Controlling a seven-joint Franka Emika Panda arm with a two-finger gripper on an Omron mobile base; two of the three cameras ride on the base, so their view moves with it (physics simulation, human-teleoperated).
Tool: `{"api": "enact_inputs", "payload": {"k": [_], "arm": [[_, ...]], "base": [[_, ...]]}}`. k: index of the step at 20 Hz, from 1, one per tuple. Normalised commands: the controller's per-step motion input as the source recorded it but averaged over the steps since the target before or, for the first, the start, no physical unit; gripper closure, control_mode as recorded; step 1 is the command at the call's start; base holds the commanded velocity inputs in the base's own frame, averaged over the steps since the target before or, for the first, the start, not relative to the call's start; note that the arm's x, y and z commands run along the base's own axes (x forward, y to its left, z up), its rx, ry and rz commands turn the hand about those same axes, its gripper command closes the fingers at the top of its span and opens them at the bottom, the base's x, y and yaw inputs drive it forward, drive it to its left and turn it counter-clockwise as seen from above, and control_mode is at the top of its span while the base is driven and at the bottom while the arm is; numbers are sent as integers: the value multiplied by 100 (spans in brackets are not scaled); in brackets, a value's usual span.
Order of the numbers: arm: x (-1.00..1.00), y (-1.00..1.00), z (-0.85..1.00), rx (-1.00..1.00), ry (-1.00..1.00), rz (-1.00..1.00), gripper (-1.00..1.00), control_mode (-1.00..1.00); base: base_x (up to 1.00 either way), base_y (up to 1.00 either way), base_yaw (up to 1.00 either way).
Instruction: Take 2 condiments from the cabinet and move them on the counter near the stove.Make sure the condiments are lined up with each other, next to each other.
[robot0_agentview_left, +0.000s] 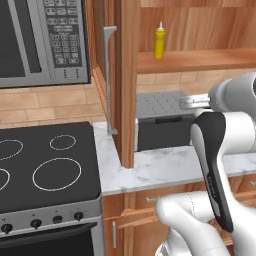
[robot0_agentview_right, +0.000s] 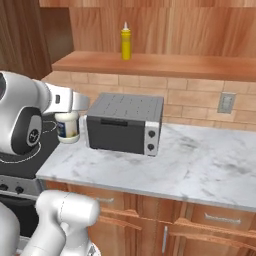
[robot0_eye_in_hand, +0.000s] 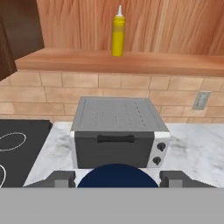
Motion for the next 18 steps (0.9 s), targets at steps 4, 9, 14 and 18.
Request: {"api": "enact_inputs", "payload": {"k": [4, 9, 14, 18], "arm": [[0, 0, 0, 0, 0, 0, 100, 100], [0, 0, 0, 0, 0, 0, 100, 100], [0, 0, 0, 0, 0, 0, 100, 100], [21, -6, -16, 0, 1, 0, 100, -100]], "base": [[26, 0, 0], [45, -3, 0], [40, -4, 0], [8, -2, 0]]}}
